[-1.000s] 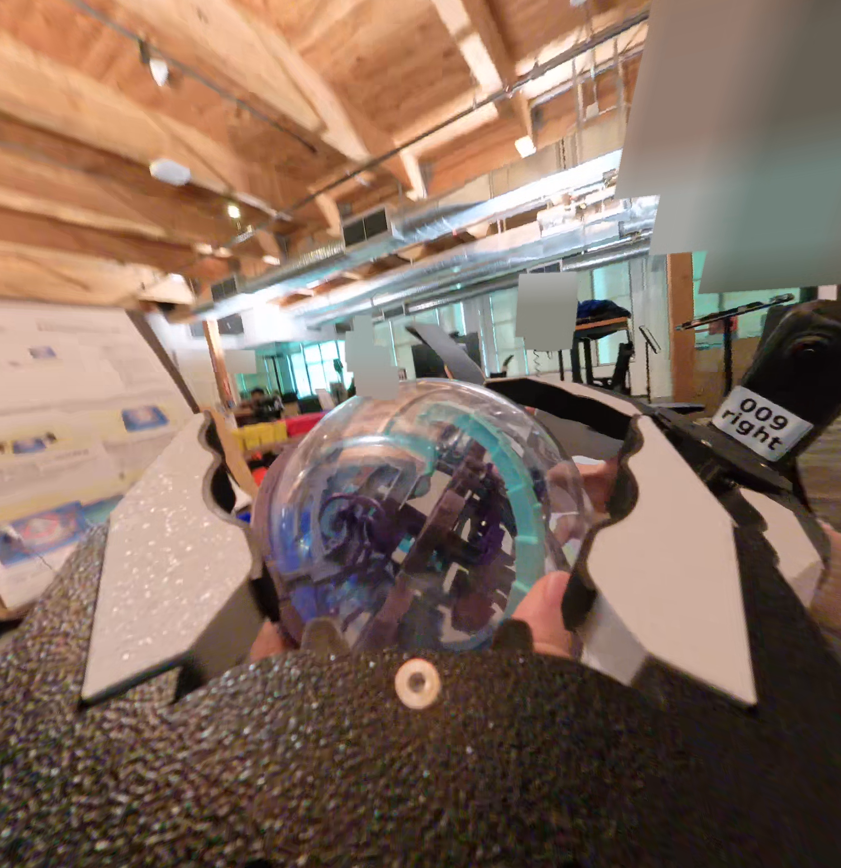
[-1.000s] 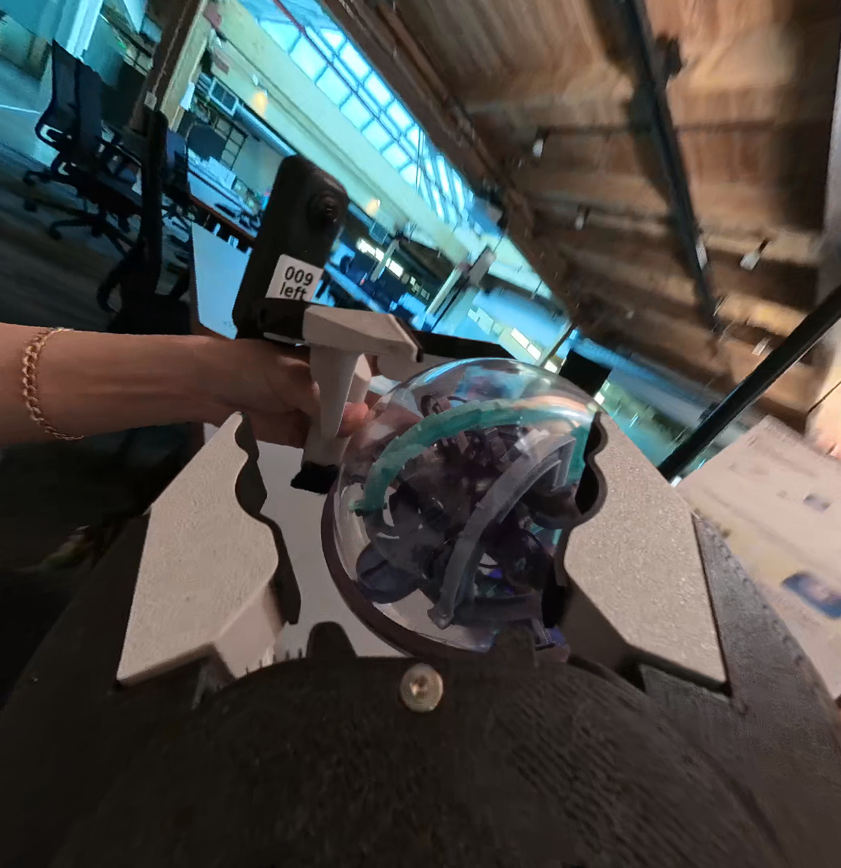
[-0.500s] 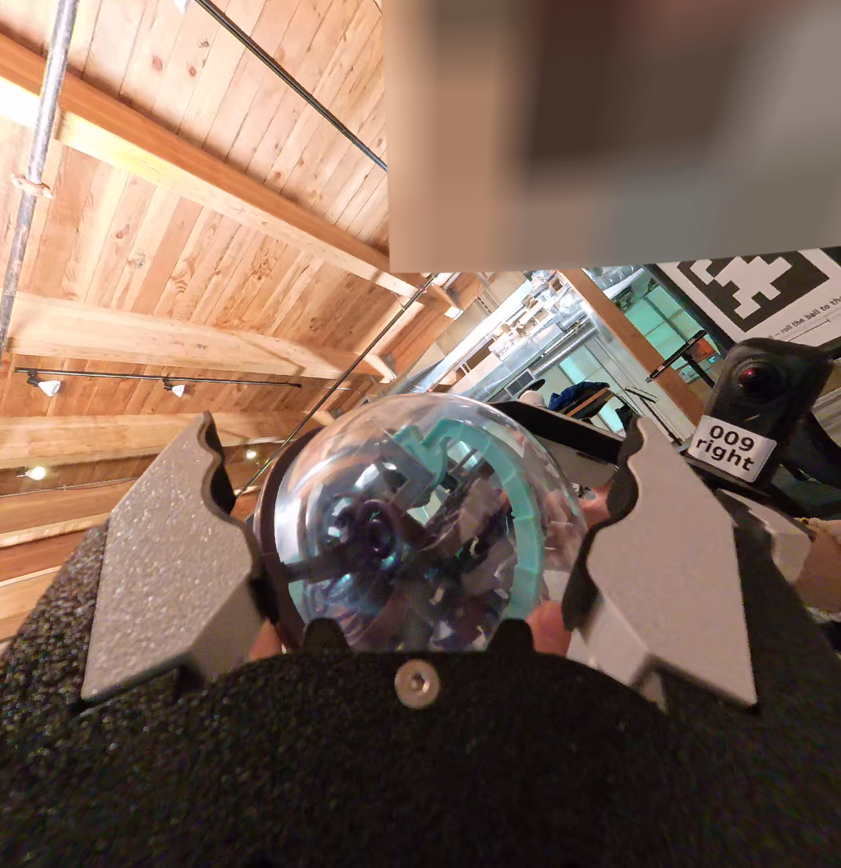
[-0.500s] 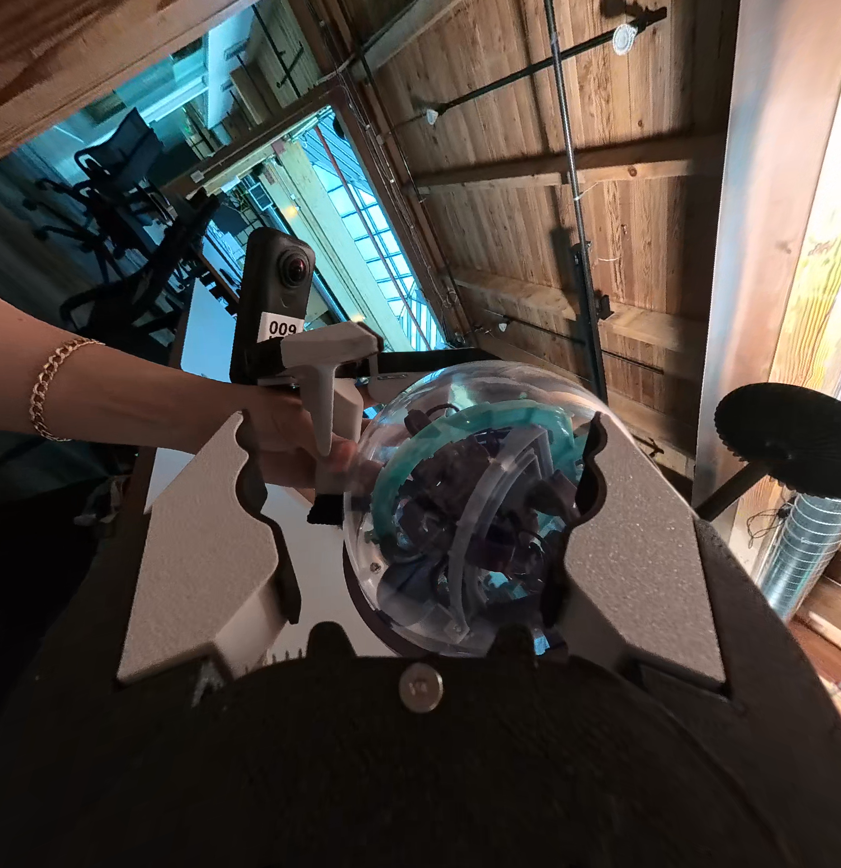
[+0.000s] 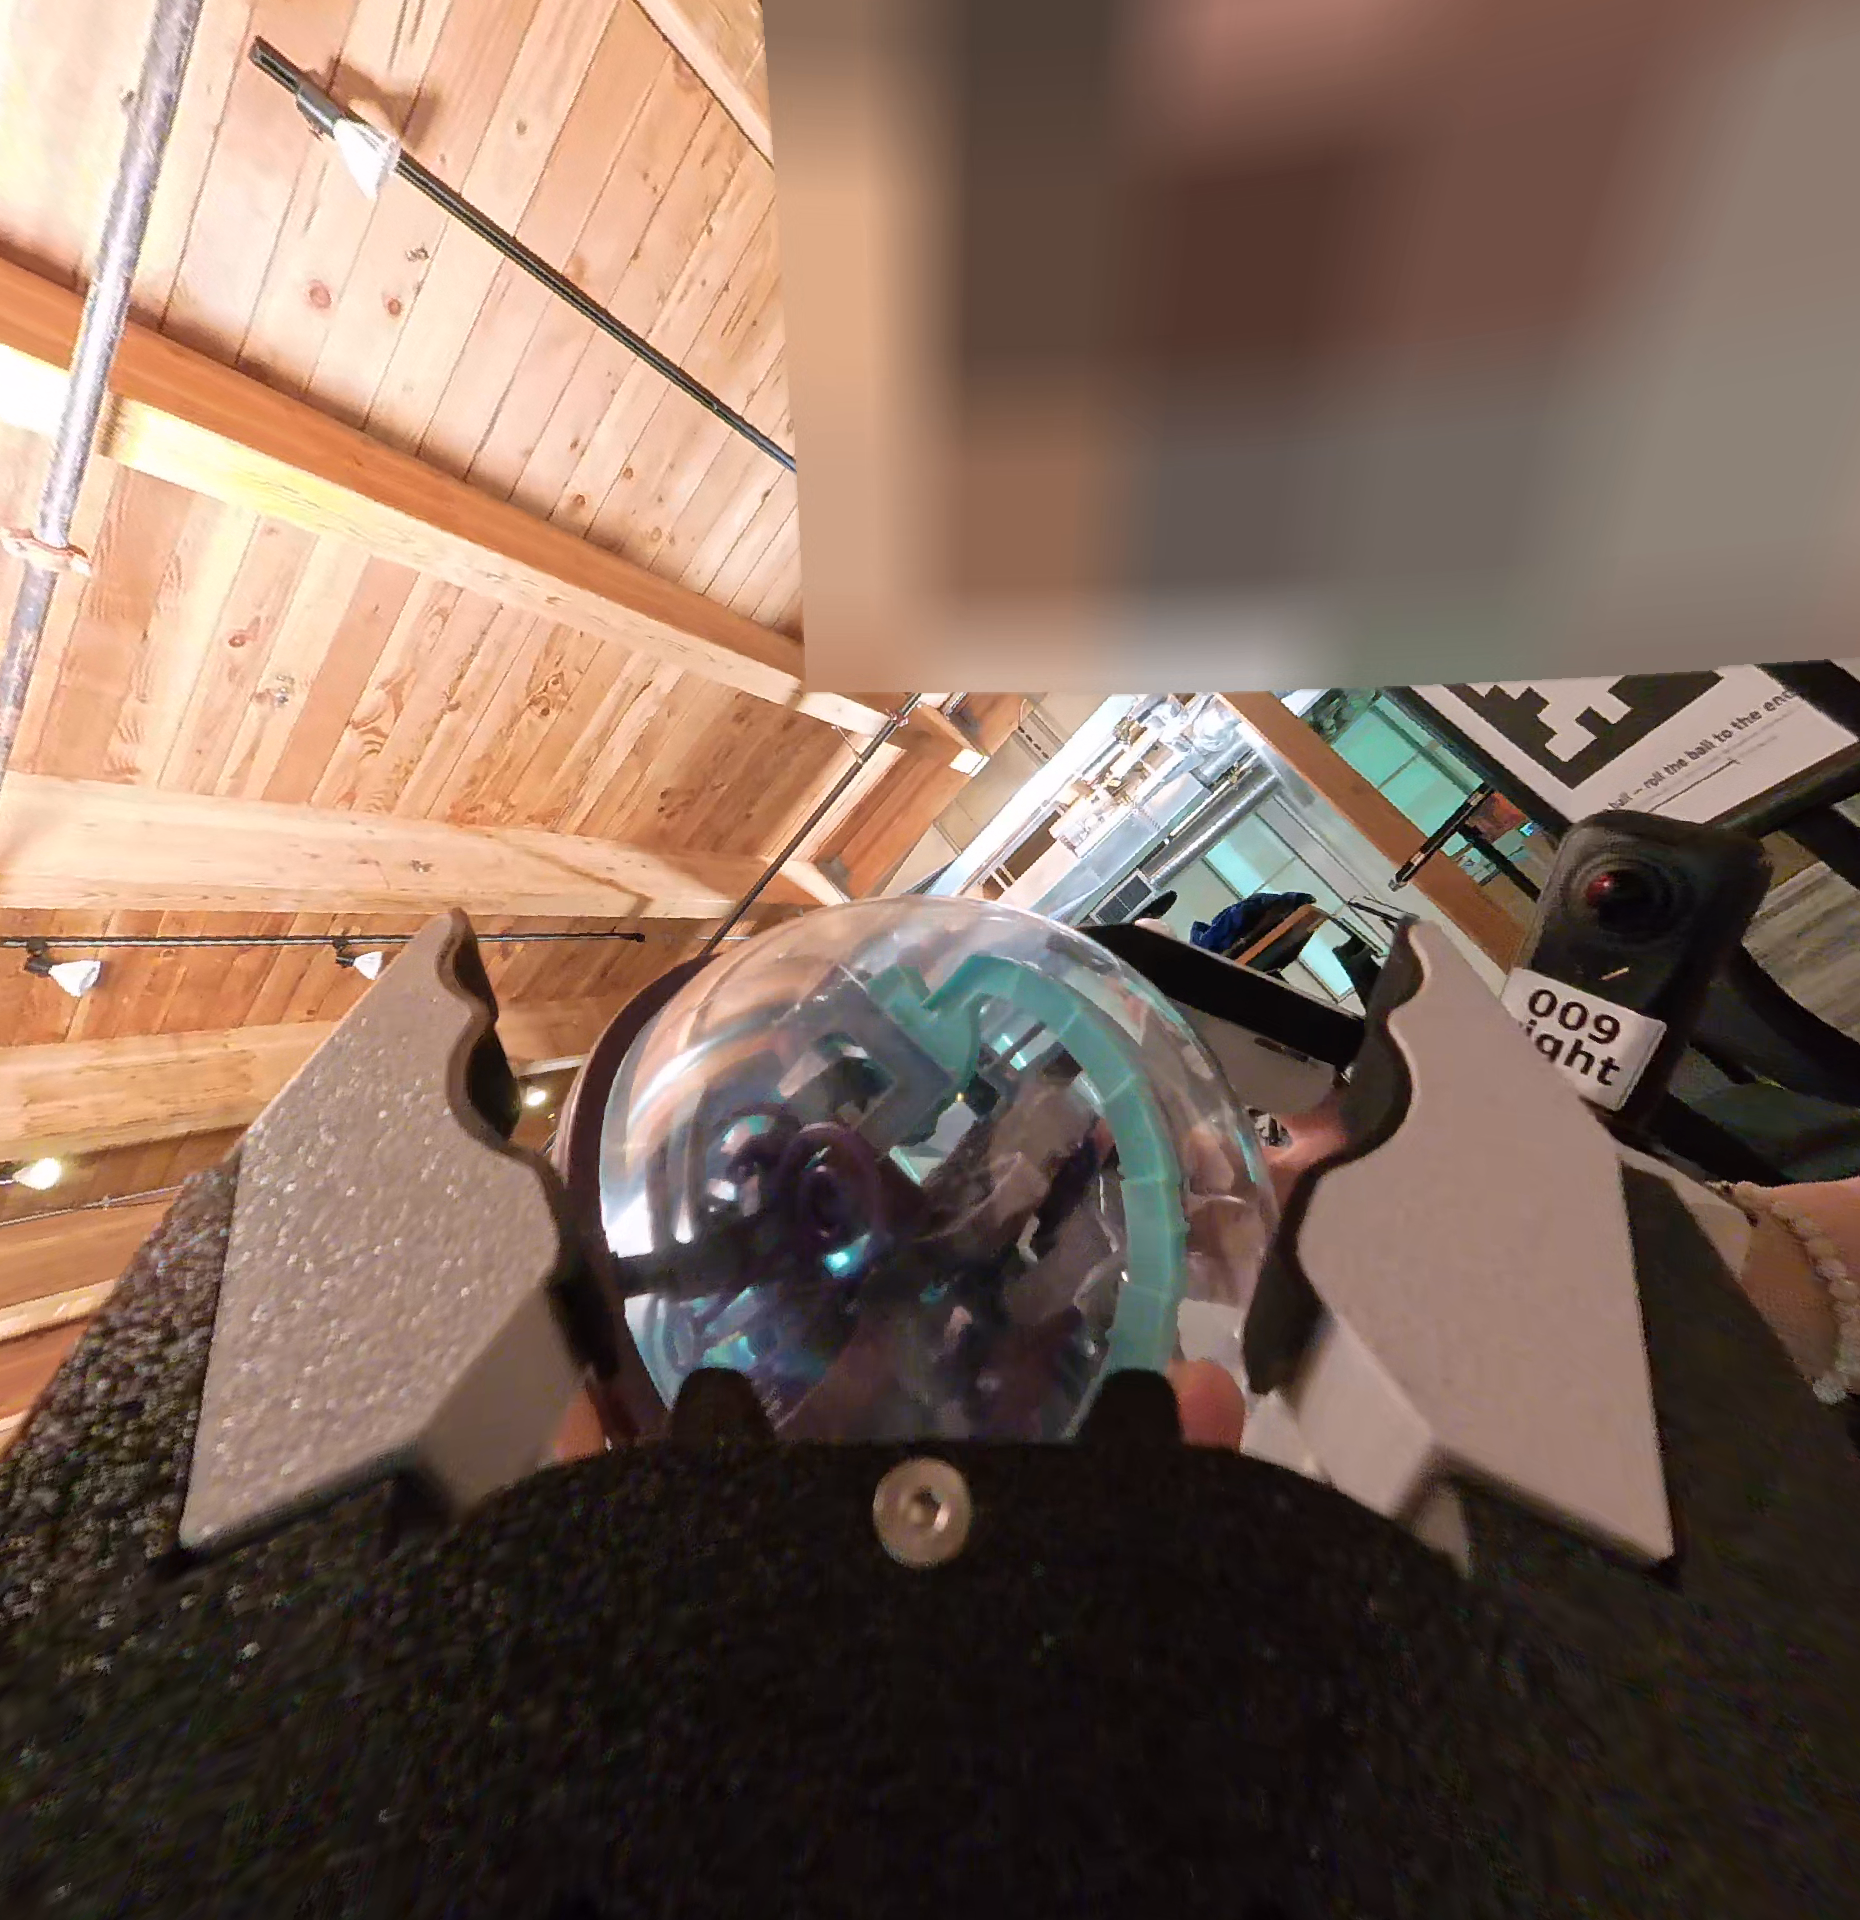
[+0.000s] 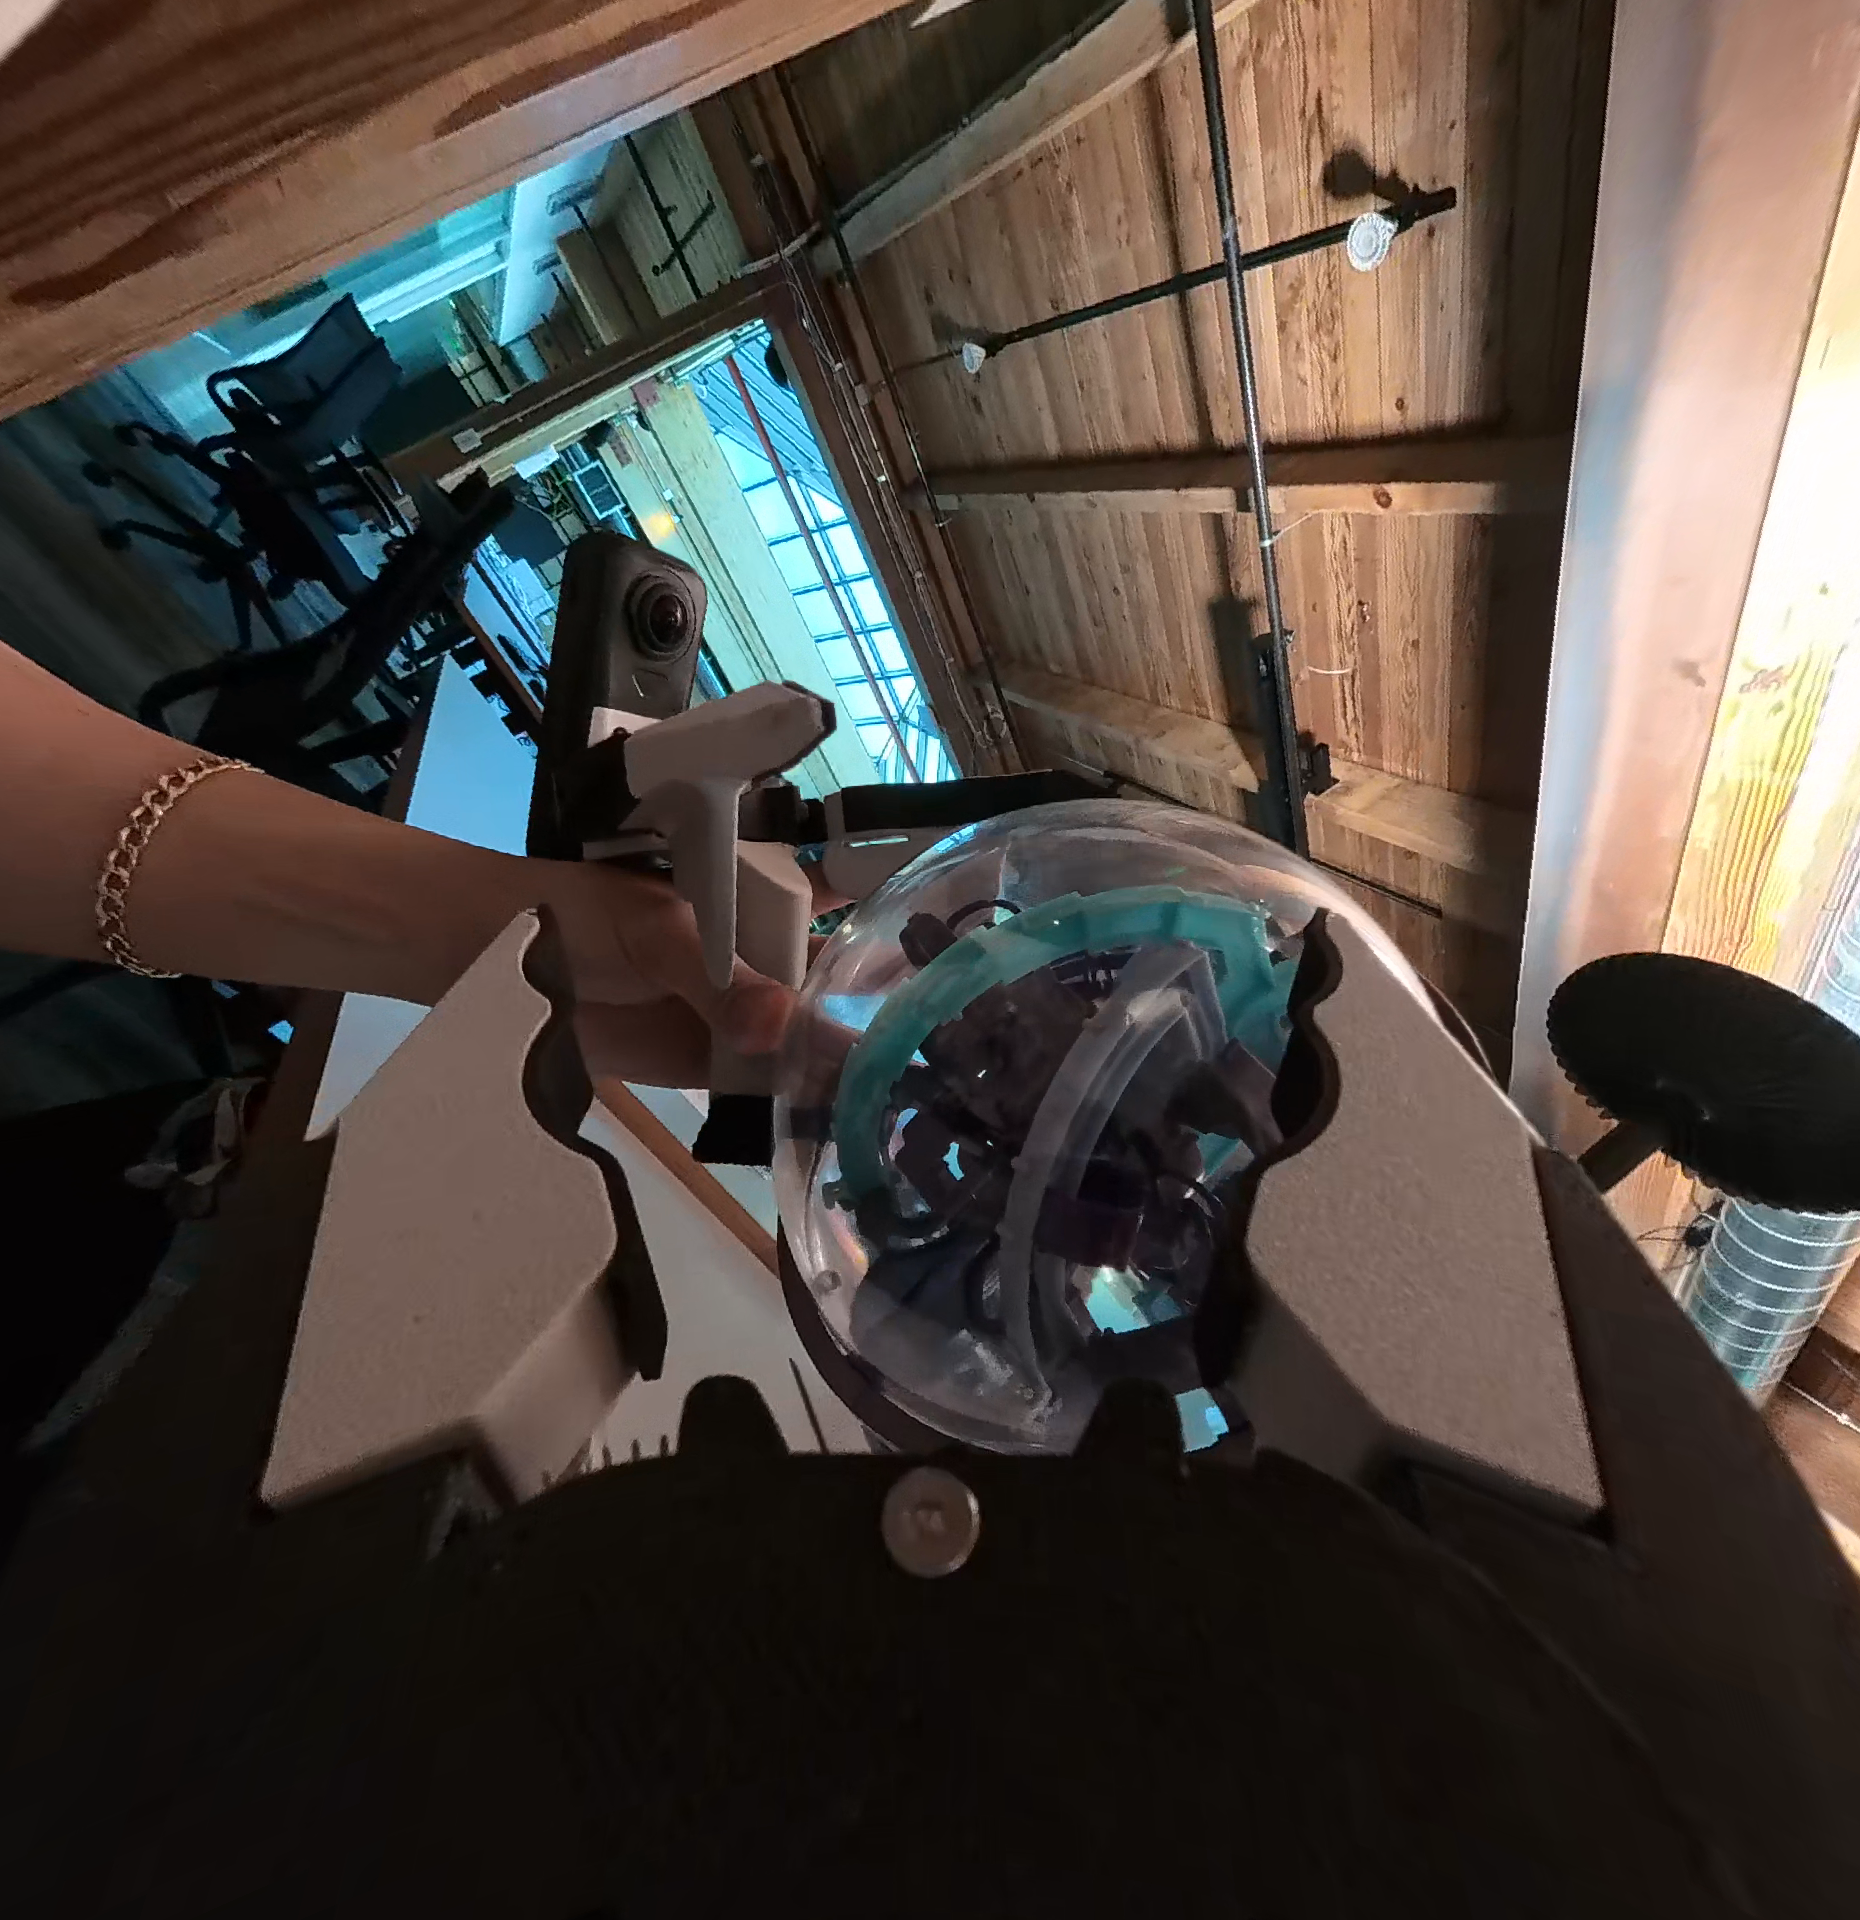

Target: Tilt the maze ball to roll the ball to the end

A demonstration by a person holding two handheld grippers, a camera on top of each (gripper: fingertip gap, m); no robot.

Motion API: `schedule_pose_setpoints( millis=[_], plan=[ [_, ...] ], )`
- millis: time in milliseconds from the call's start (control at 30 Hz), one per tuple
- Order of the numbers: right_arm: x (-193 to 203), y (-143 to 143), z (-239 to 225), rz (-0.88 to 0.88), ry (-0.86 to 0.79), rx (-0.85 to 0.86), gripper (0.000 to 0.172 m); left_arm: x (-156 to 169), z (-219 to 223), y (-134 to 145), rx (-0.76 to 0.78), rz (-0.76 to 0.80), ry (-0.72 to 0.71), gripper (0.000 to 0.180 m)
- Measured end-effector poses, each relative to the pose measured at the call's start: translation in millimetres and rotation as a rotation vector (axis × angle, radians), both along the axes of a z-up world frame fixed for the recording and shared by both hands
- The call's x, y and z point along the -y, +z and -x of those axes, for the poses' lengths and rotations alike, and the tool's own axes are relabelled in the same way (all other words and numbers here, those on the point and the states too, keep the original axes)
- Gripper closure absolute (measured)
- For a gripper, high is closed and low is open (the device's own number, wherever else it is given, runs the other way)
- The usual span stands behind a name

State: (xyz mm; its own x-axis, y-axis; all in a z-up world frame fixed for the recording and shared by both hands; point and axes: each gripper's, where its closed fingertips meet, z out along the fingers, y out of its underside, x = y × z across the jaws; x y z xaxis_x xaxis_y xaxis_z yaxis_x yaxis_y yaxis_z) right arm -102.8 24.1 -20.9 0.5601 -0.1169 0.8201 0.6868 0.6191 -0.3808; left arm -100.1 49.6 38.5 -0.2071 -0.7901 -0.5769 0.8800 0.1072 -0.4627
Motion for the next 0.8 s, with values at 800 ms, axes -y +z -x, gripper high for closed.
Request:
schedule_pose_setpoints(
  millis=[800],
  plan=[
    [18, 9, 23, -0.077, 0.001, 0.126, 0.038, 19, 34, 15, 0.101, -0.043, -0.061, 0.024]
  ],
)
